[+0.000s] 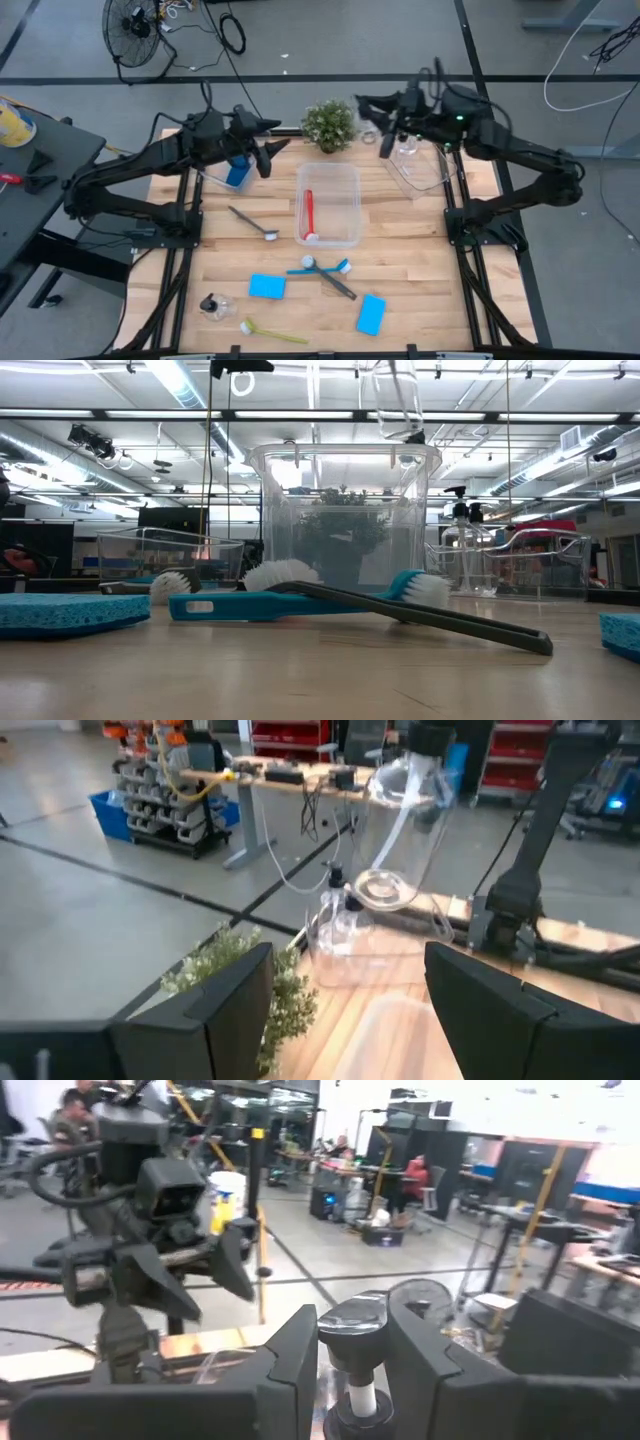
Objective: Pick & Place Kitchen Sink Supplies
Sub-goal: Put the black soap dispenser into the right transparent bin
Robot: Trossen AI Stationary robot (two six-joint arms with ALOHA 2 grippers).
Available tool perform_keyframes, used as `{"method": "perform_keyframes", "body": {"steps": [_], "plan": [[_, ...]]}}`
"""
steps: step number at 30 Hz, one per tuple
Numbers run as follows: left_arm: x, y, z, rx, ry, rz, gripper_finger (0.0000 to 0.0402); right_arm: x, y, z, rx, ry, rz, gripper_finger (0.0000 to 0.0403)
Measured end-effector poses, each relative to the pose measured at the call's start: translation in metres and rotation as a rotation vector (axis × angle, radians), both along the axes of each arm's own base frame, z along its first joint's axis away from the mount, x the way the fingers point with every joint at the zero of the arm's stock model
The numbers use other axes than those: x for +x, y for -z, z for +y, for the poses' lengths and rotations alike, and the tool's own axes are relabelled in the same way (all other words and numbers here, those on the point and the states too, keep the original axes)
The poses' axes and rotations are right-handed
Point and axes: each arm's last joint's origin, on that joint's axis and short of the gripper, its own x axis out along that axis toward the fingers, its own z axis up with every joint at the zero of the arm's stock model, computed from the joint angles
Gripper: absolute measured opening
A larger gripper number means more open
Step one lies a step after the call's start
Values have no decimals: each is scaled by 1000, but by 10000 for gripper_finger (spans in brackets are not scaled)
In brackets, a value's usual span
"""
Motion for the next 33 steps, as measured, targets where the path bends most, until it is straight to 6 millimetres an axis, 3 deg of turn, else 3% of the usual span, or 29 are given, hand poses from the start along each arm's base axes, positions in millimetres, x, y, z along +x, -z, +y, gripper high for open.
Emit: {"method": "perform_keyframes", "body": {"steps": [19, 27, 33], "plan": [[-10, -7, -2, 12, -17, -31, 266, -94, -22, 20, 14, 136, -19, 91], [-16, -12, -4, 18, -18, -56, 266, -123, -19, 24, 29, 257, 27, 91], [-17, -13, -4, 21, -30, -59, 266, -134, -11, 25, 76, 307, 81, 91]]}}
